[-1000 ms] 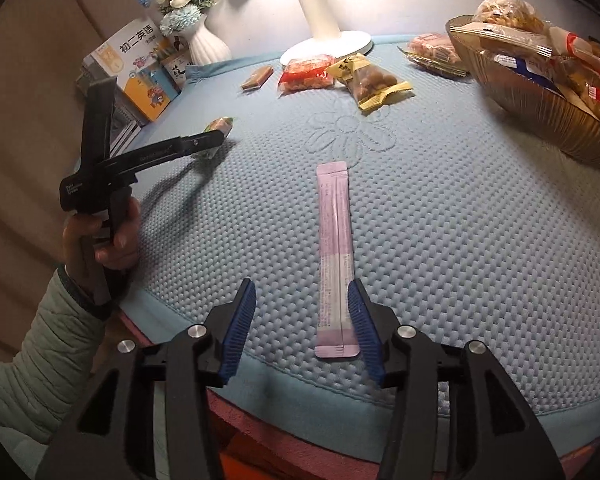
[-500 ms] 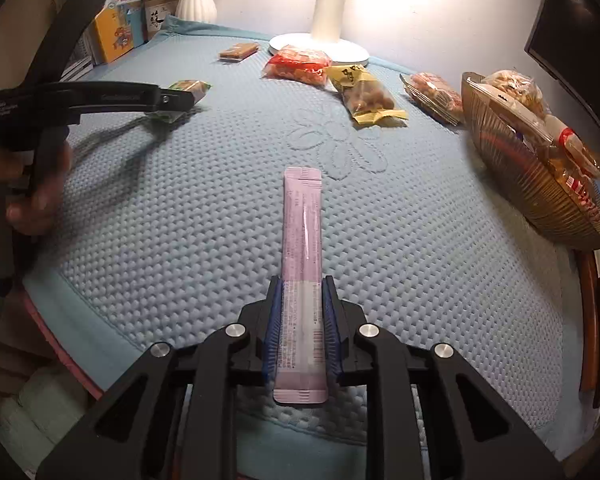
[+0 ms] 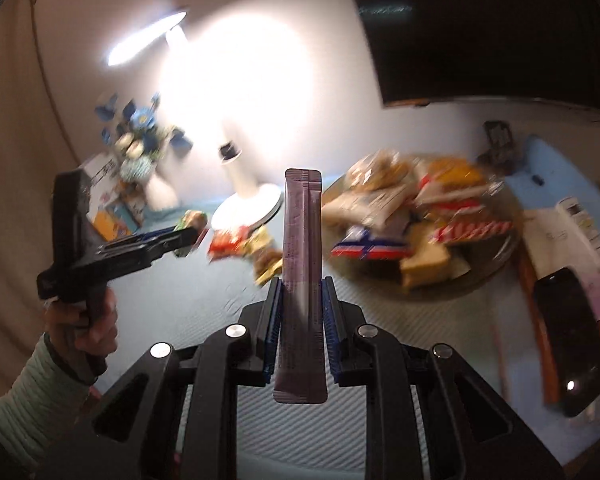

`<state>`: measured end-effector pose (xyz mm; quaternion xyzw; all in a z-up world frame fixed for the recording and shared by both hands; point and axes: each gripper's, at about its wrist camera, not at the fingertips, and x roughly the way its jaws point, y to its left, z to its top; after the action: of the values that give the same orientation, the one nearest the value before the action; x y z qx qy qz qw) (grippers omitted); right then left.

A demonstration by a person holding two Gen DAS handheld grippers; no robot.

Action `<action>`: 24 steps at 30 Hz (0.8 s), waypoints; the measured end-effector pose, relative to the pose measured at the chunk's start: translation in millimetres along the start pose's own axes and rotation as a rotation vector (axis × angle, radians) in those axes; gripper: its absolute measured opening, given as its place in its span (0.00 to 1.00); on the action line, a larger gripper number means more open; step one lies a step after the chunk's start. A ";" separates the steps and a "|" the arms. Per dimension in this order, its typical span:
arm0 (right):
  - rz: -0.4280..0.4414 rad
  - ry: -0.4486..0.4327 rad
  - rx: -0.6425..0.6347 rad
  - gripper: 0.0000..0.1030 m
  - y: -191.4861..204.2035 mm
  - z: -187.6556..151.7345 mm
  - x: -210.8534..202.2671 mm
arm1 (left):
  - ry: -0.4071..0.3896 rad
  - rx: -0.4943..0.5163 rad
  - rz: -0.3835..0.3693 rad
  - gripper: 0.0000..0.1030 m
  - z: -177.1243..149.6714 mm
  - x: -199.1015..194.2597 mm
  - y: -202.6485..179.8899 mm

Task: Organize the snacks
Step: 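Carry both items into the brown glass bowl and release them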

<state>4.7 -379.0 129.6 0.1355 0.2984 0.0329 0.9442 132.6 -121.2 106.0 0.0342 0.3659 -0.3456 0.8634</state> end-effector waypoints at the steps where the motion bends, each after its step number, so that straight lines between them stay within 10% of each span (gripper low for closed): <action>1: -0.020 -0.023 0.024 0.19 -10.3 9.9 -3.7 | -0.015 0.028 -0.027 0.41 14.1 2.3 -17.0; 11: -0.095 -0.020 0.074 0.19 -63.7 67.4 32.4 | -0.046 0.202 -0.089 0.42 67.0 79.6 -145.9; 24: -0.095 0.039 0.164 0.37 -90.2 53.4 48.8 | -0.056 0.094 -0.055 0.60 65.1 112.7 -130.2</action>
<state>73.6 -471.4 119.7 0.1972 0.3246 -0.0336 0.9244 146.9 -304.7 104.9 0.0552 0.3258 -0.3868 0.8609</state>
